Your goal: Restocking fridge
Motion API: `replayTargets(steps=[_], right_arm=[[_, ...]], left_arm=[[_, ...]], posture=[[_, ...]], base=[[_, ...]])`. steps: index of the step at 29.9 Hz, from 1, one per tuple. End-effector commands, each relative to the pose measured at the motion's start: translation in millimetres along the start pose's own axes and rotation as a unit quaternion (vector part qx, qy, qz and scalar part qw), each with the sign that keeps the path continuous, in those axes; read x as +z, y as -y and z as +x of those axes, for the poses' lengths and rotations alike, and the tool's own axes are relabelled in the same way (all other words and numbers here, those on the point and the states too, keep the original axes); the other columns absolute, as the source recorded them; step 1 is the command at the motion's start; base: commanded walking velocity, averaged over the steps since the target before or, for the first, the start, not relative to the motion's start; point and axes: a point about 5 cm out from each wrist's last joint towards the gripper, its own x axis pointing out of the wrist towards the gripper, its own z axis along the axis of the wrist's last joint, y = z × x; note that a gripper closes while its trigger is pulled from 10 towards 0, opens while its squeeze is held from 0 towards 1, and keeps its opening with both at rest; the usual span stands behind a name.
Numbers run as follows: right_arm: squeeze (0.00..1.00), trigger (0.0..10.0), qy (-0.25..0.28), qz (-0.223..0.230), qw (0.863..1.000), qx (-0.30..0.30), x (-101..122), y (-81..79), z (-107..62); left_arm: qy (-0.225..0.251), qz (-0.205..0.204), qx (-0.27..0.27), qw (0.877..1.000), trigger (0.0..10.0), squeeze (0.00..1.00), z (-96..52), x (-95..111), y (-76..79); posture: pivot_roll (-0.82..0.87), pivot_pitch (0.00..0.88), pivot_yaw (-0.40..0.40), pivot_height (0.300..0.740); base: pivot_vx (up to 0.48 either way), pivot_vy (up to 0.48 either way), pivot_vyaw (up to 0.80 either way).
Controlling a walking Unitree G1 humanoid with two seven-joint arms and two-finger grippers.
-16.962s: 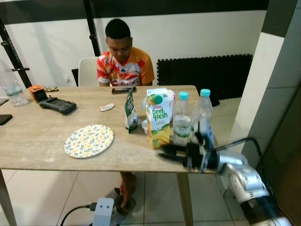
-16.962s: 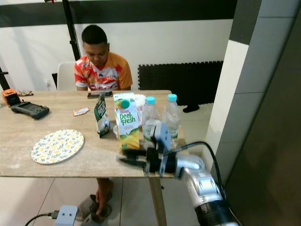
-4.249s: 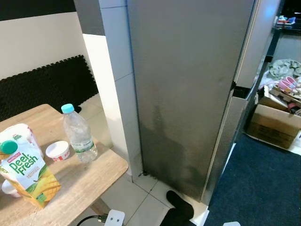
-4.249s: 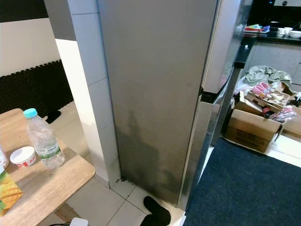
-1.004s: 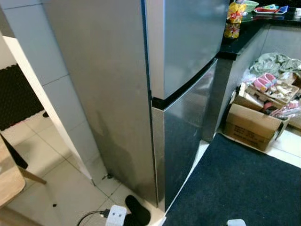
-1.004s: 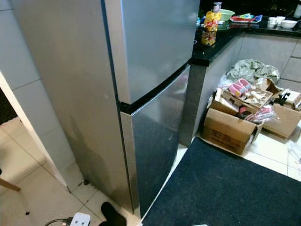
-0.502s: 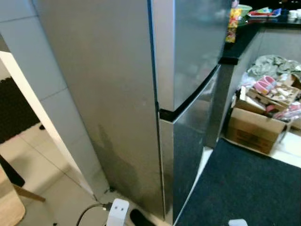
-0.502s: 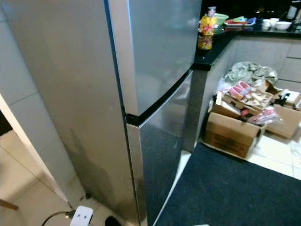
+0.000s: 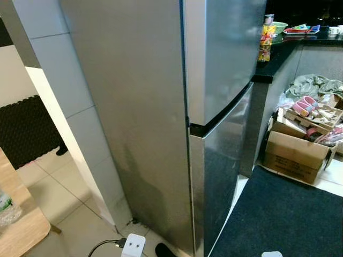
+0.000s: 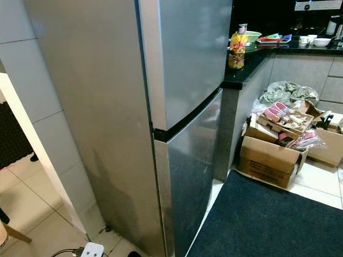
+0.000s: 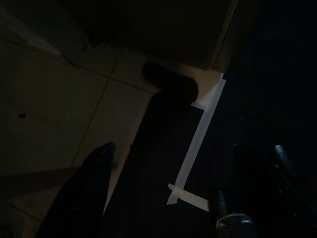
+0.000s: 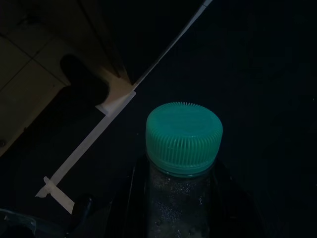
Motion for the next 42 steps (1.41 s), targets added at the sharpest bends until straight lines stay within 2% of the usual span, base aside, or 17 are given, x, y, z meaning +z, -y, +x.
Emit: replayTargets(steps=[1, 5, 8, 11, 18, 22, 28, 34, 42], right_arm=[[0.0, 10.0, -0.001, -0.003, 1.0, 0.009, -2, -4.1, 0.0], [0.0, 10.0, -0.001, -0.023, 1.0, 0.016, 0, -2.4, 0.0], [0.0, 10.0, 0.001, -0.047, 0.999, 0.021, 8, 1.9, 0.9], [0.0, 10.0, 0.001, -0.059, 0.998, 0.025, 12, 3.4, 1.4], [0.0, 10.0, 0.015, -0.09, 0.995, 0.042, 31, -0.5, 5.1], [0.0, 10.0, 0.022, -0.088, 0.995, 0.052, 34, -7.0, 6.6], [0.0, 10.0, 0.021, -0.071, 0.996, 0.053, 27, -12.1, 6.1], [0.0, 10.0, 0.007, -0.054, 0.998, 0.033, 10, -7.4, 2.8], [0.0, 10.0, 0.008, -0.056, 0.998, 0.03, 9, -5.1, 2.0]], left_arm=[[-0.005, 0.004, 0.008, 1.0, 10.0, 0.0, -1.8, -5, -2.9], [0.001, -0.006, 0.021, 1.0, 10.0, 0.0, -1.9, -4, -3.3], [0.006, -0.021, 0.035, 0.999, 10.0, 0.0, -2.3, -5, -2.8], [0.006, -0.024, 0.039, 0.999, 10.0, 0.0, -2.7, -7, -1.9], [0.021, -0.028, 0.054, 0.998, 10.0, 0.0, -6.7, -12, -2.8], [0.027, -0.024, 0.062, 0.997, 10.0, 0.0, -8.2, -12, -8.3], [0.032, -0.017, 0.058, 0.998, 10.0, 0.0, -7.5, -8, -12.2], [0.037, -0.006, 0.046, 0.998, 10.0, 0.0, -4.9, -2, -9.0], [0.041, -0.008, 0.042, 0.998, 10.0, 0.0, -3.6, 1, -5.6]], posture=[[-0.1, 0.071, 0.07, 0.74], [-0.1, 0.071, 0.05, 0.74], [-0.09, 0.069, -0.011, 0.74], [-0.08, 0.069, -0.017, 0.74], [-0.05, 0.073, -0.078, 0.74], [-0.04, 0.074, -0.078, 0.74], [-0.05, 0.074, -0.05, 0.74], [-0.06, 0.076, -0.009, 0.74], [-0.07, 0.073, -0.003, 0.74]], base=[[0.0, 0.0, 0.0], [0.0, 0.0, 0.0], [0.0, 0.0, 0.0], [0.0, 0.0, 0.0], [0.0, 0.0, 0.0], [0.0, 0.0, 0.0], [0.0, 0.0, 0.0], [0.0, 0.0, 0.0], [0.0, 0.0, 0.0]])
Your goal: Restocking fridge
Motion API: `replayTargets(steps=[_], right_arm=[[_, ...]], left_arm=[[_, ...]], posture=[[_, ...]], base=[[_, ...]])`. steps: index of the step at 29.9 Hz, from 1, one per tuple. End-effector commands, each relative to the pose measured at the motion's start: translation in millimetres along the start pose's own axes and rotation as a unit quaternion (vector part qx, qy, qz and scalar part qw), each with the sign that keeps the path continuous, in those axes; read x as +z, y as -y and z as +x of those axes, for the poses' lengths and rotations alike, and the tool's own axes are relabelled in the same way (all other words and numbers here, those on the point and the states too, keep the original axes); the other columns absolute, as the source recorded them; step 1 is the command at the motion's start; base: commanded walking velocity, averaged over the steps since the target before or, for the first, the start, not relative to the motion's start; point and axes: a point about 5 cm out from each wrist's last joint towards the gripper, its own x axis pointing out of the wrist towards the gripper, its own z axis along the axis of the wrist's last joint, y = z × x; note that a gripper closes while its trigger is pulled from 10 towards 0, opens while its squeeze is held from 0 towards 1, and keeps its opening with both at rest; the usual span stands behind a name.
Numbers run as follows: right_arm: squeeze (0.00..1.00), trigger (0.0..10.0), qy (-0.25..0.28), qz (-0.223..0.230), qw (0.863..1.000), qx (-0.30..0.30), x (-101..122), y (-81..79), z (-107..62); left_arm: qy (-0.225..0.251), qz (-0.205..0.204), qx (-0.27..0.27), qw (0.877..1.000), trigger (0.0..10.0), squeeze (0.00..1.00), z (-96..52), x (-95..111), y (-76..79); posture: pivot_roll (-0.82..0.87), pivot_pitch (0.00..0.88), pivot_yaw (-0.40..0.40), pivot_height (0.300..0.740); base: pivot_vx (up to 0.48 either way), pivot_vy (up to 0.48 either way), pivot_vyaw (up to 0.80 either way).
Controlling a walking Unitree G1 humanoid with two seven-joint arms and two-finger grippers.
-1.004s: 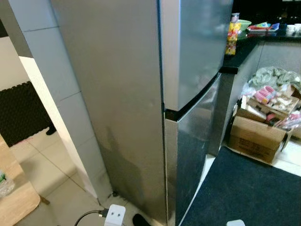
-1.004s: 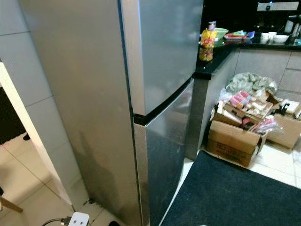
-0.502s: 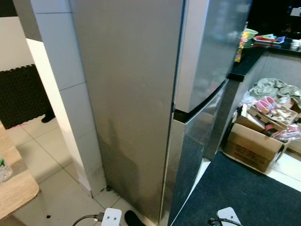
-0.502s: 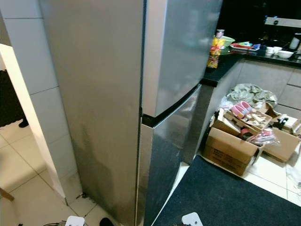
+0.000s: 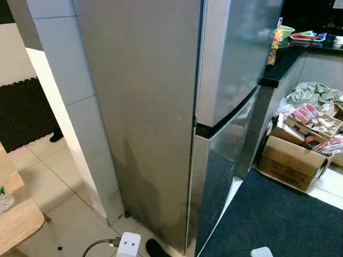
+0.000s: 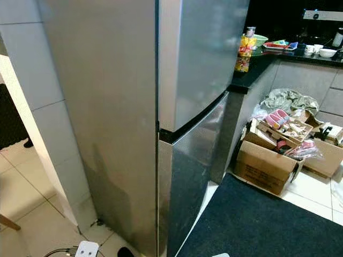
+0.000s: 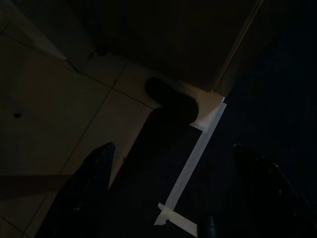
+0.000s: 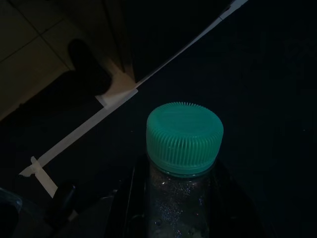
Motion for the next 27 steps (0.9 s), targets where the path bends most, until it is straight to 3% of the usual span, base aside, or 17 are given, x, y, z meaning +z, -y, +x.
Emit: replayTargets(steps=[1, 11, 22, 27], right_arm=[[0.0, 10.0, 0.003, -0.001, 1.0, -0.003, -1, 2.0, -0.8], [0.0, 10.0, 0.008, -0.005, 1.0, 0.0, 6, 2.0, 0.8], [0.0, 10.0, 0.004, -0.003, 1.0, 0.001, 2, 2.1, -0.1], [0.0, 10.0, 0.005, -0.005, 1.0, 0.001, 2, 1.6, -0.2]], left_arm=[[-0.002, 0.004, -0.003, 1.0, 10.0, 0.0, -0.7, -2, 0.8], [-0.007, 0.001, -0.002, 1.0, 10.0, 0.0, -3.1, -8, 3.7], [-0.01, 0.0, -0.003, 1.0, 10.0, 0.0, -4.7, -12, 5.2], [-0.007, 0.001, -0.003, 1.0, 10.0, 0.0, -3.7, -9, 4.2]], posture=[[-0.07, 0.073, -0.004, 0.74], [-0.06, 0.072, -0.025, 0.74], [-0.07, 0.078, -0.021, 0.74], [-0.07, 0.078, -0.017, 0.74]], base=[[0.0, 0.0, 0.0], [0.0, 0.0, 0.0], [0.0, 0.0, -0.74], [0.0, 0.0, 0.0]])
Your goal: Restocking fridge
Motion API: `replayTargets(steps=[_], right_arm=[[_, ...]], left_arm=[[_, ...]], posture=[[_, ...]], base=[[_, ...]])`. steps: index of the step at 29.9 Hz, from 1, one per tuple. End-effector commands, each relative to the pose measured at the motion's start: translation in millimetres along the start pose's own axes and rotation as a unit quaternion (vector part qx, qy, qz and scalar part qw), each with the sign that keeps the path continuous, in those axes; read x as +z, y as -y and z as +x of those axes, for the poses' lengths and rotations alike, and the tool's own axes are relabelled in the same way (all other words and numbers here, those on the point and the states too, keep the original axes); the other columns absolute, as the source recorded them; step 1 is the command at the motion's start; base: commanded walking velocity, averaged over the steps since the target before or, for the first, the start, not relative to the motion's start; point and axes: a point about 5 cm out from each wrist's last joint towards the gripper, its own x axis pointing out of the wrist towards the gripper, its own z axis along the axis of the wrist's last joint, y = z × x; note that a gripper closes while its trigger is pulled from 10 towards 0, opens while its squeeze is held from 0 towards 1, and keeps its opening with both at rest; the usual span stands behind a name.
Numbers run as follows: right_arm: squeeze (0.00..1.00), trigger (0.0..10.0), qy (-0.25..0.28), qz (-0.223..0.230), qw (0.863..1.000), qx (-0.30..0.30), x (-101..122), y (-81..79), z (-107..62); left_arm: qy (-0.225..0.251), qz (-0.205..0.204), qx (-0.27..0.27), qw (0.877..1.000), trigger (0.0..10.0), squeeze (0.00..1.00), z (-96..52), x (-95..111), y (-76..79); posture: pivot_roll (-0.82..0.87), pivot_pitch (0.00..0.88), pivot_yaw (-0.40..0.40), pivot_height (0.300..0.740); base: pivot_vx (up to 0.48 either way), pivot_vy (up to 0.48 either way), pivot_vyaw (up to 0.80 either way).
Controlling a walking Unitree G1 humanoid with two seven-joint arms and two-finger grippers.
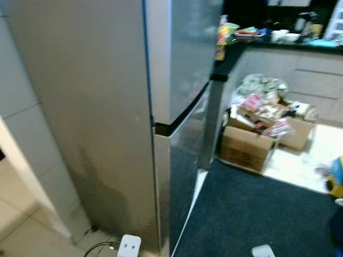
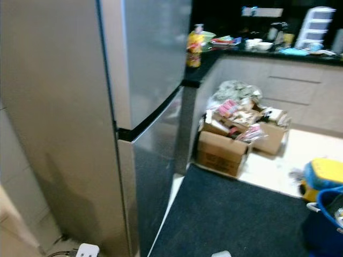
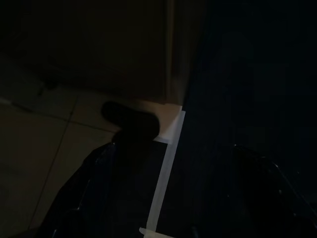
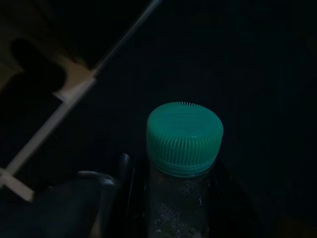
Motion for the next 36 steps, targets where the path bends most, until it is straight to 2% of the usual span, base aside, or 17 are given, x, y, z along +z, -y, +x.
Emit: replayTargets(steps=[1, 10, 16, 22, 25, 29, 36], right_arm=[[0.0, 10.0, 0.007, -0.001, 1.0, 0.002, 2.6, -2.1, 0.8], [0.0, 10.0, 0.008, 0.001, 1.0, 0.003, 3.0, -3.1, 1.1], [0.0, 10.0, 0.008, 0.003, 1.0, 0.003, 2.9, -4.0, 1.2], [0.0, 10.0, 0.009, 0.005, 1.0, 0.003, 2.7, -4.0, 1.2], [0.0, 10.0, 0.009, 0.005, 1.0, 0.003, 2.7, -4.0, 1.2], [0.0, 10.0, 0.009, 0.004, 1.0, 0.003, 2.7, -3.7, 1.1], [0.0, 10.0, 0.01, 0.004, 1.0, 0.003, 3.0, -3.5, 1.1]], left_arm=[[-0.008, 0.001, -0.001, 1.0, 10.0, 0.0, -2.3, -6.0, -0.3], [-0.003, -0.009, -0.004, 1.0, 10.0, 0.0, -1.5, -3.5, -0.1], [-0.005, 0.003, -0.009, 1.0, 10.0, 0.0, -1.4, -3.6, -0.1], [0.005, -0.003, -0.008, 1.0, 10.0, 0.0, -1.6, -1.9, 0.4], [0.006, 0.015, -0.017, 1.0, 10.0, 0.0, -1.6, -1.7, 2.2], [0.002, 0.024, -0.023, 0.999, 10.0, 0.0, -1.4, -2.1, 4.0], [0.004, 0.016, -0.015, 1.0, 10.0, 0.0, -1.4, -2.0, 3.3]], posture=[[-0.07, 0.078, -0.017, 0.74], [-0.06, 0.077, -0.015, 0.74], [-0.06, 0.076, -0.012, 0.74], [-0.06, 0.076, -0.011, 0.74], [-0.06, 0.076, -0.011, 0.74], [-0.06, 0.076, -0.01, 0.74], [-0.06, 0.074, -0.011, 0.74]], base=[[0.0, 0.0, 0.0], [0.0, 0.0, 0.0], [0.0, 0.0, 0.0], [0.0, 0.0, 0.0], [0.0, 0.0, 0.0], [0.0, -0.452, 0.0], [0.0, -0.439, 0.0]])
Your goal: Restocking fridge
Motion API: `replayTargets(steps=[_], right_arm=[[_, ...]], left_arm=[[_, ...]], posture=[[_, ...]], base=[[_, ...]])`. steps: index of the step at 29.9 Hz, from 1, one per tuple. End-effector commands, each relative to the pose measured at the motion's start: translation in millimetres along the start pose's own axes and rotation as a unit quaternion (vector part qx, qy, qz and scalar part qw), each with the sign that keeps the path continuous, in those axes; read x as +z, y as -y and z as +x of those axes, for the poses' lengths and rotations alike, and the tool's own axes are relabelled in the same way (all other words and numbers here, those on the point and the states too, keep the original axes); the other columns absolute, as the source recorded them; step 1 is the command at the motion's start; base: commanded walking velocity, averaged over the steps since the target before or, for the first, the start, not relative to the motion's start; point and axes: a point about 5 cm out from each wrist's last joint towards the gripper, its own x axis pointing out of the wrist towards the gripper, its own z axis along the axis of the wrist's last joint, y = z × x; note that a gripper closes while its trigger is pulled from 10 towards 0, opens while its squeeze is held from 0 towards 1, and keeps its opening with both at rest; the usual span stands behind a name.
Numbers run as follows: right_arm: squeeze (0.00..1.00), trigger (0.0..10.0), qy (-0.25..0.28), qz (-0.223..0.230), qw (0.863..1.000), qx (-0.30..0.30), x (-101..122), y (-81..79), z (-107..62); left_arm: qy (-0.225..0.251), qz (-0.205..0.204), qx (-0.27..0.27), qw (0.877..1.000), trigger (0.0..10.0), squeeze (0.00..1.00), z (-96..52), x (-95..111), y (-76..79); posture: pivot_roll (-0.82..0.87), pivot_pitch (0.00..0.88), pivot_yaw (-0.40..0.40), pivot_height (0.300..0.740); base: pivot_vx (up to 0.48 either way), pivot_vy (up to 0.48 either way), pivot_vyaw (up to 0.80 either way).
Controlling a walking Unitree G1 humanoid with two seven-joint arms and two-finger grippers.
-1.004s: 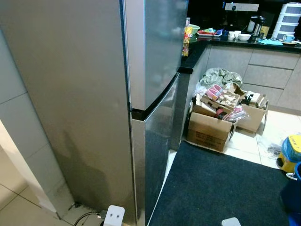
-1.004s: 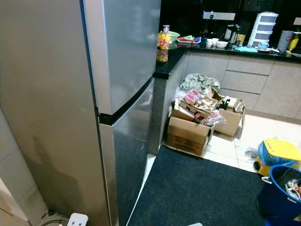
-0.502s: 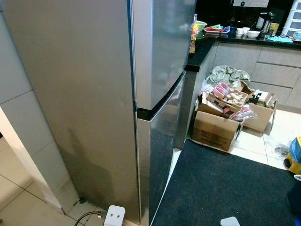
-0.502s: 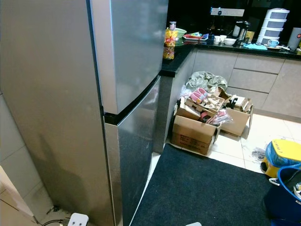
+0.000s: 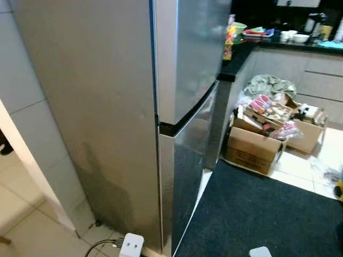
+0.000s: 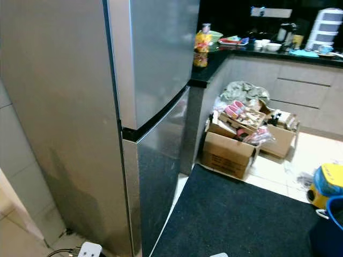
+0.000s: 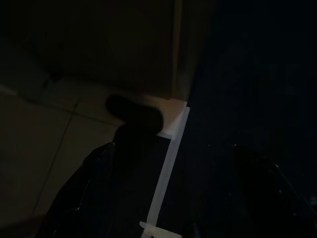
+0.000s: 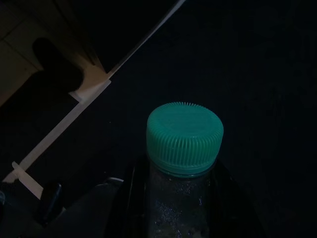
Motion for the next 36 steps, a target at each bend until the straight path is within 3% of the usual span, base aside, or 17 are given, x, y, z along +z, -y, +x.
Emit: replayTargets(steps=[1, 20, 23, 31, 36], right_arm=[[0.0, 10.0, 0.005, 0.0, 1.0, -0.008, 0.6, 5.4, -1.3], [0.0, 10.0, 0.008, -0.007, 1.0, -0.004, 5.6, 4.5, 0.1], [0.0, 10.0, 0.009, -0.009, 1.0, -0.003, 6.3, 4.3, 0.3], [0.0, 10.0, 0.01, -0.011, 1.0, -0.003, 8.0, 4.5, 0.7], [0.0, 10.0, 0.011, -0.013, 1.0, -0.003, 9.2, 4.5, 0.9]], left_arm=[[-0.004, -0.007, 0.007, 1.0, 10.0, 0.0, -0.9, -2.5, -0.8], [-0.007, -0.008, 0.023, 1.0, 10.0, 0.0, 0.5, -0.1, -5.8], [-0.008, -0.003, 0.016, 1.0, 10.0, 0.0, 1.0, 0.8, -5.0], [-0.011, -0.045, 0.034, 0.998, 10.0, 0.0, 1.2, 0.3, -7.9], [-0.013, -0.042, 0.034, 0.998, 10.0, 0.0, 1.6, 0.7, -8.6]], posture=[[-0.06, 0.074, -0.011, 0.74], [-0.07, 0.066, -0.015, 0.74], [-0.07, 0.066, -0.018, 0.74], [-0.07, 0.064, -0.019, 0.74], [-0.07, 0.065, -0.019, 0.74]], base=[[0.0, 0.0, 0.0], [0.0, 0.0, 0.0], [0.0, -0.48, 0.0], [0.0, -0.18, 0.0], [0.0, 0.0, 0.0]])
